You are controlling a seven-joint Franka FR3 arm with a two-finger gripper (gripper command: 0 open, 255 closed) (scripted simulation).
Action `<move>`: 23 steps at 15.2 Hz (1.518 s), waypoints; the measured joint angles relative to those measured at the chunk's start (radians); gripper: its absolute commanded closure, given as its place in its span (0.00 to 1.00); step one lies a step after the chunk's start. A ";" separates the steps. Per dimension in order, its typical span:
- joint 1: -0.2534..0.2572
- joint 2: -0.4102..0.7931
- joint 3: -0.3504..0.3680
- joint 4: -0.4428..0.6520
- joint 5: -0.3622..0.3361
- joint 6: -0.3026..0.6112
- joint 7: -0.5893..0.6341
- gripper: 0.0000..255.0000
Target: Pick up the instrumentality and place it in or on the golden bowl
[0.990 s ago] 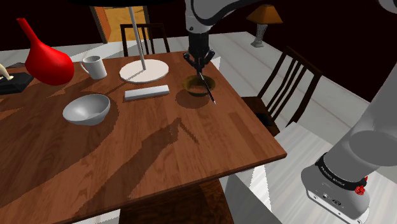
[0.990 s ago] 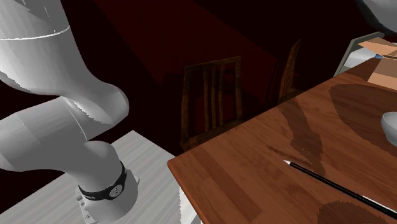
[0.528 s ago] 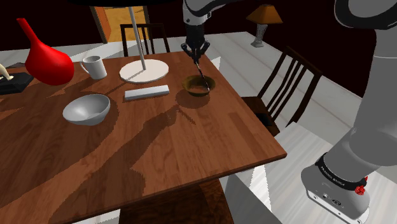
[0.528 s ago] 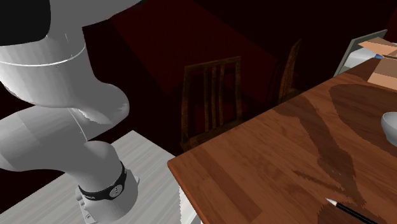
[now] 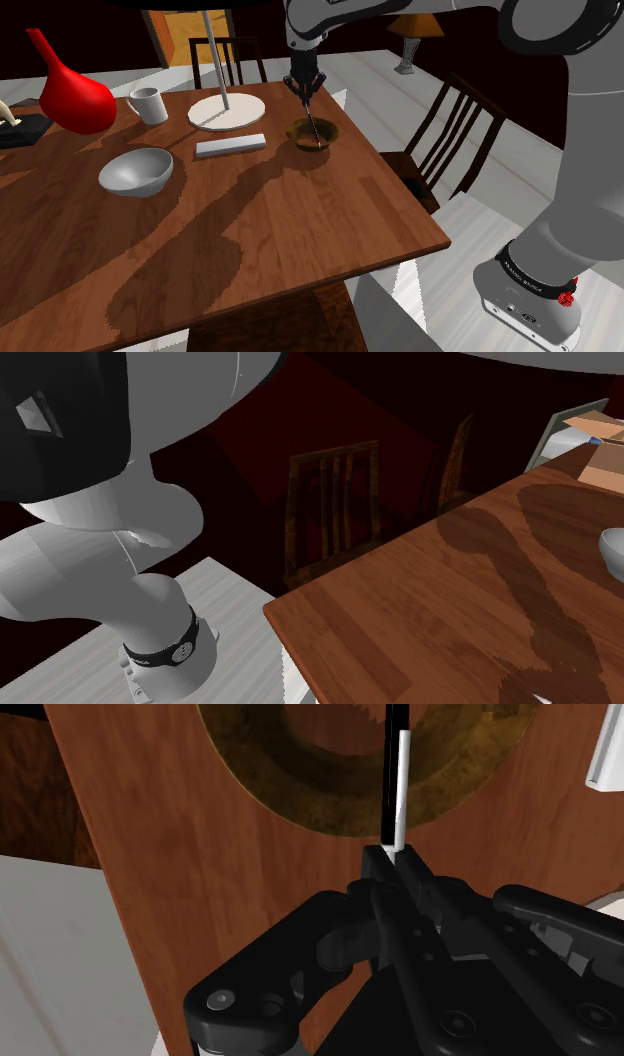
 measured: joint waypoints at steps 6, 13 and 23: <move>-0.005 0.005 -0.003 -0.071 -0.006 0.075 0.010 1.00; -0.006 0.019 -0.006 -0.095 -0.011 0.112 0.014 1.00; -0.005 0.018 -0.005 -0.083 -0.010 0.099 0.013 0.00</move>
